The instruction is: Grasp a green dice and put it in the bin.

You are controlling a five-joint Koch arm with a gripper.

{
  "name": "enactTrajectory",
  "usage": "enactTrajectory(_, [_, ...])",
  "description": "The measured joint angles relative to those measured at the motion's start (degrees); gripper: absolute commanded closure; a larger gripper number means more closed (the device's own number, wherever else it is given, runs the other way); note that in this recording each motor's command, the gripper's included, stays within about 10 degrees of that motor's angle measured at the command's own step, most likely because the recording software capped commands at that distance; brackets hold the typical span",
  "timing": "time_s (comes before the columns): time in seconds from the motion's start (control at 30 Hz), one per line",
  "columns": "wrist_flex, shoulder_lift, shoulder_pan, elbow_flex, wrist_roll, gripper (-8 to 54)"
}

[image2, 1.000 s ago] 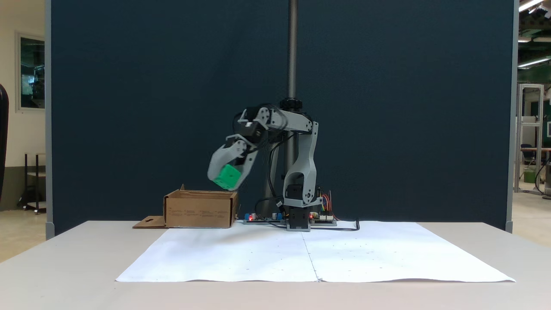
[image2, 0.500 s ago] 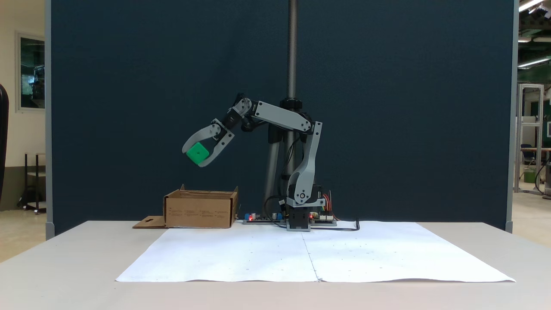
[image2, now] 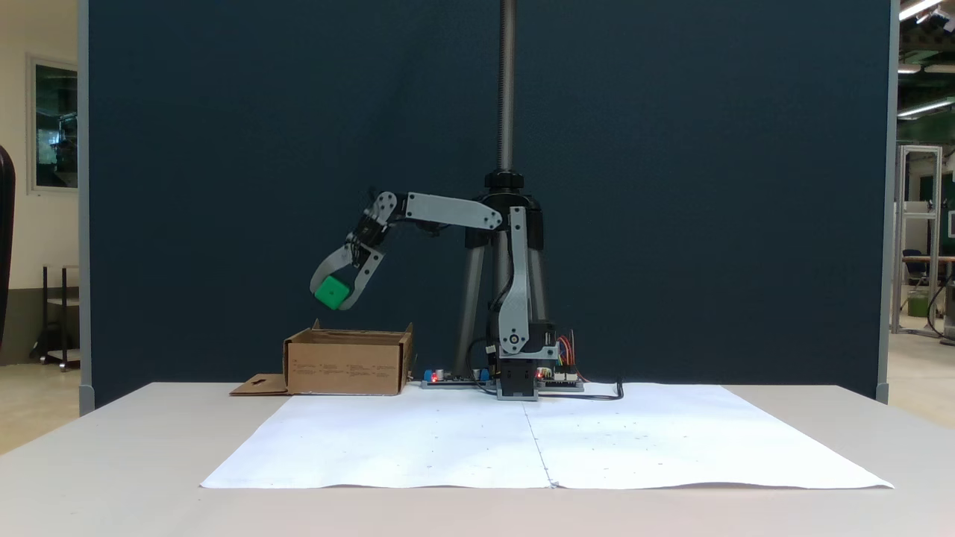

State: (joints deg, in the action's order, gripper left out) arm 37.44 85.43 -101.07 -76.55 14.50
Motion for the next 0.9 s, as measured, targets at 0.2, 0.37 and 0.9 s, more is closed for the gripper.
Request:
enactTrajectory(0.2, [1.85, -3.16, -3.87, 0.18, 5.01, 33.8])
enactTrajectory(0.37, [8.44, -5.1, -5.45, 0.09, 8.09, 33.9])
enactTrajectory(0.9, [10.99, -8.09, -5.8, 0.09, 8.61, 1.2])
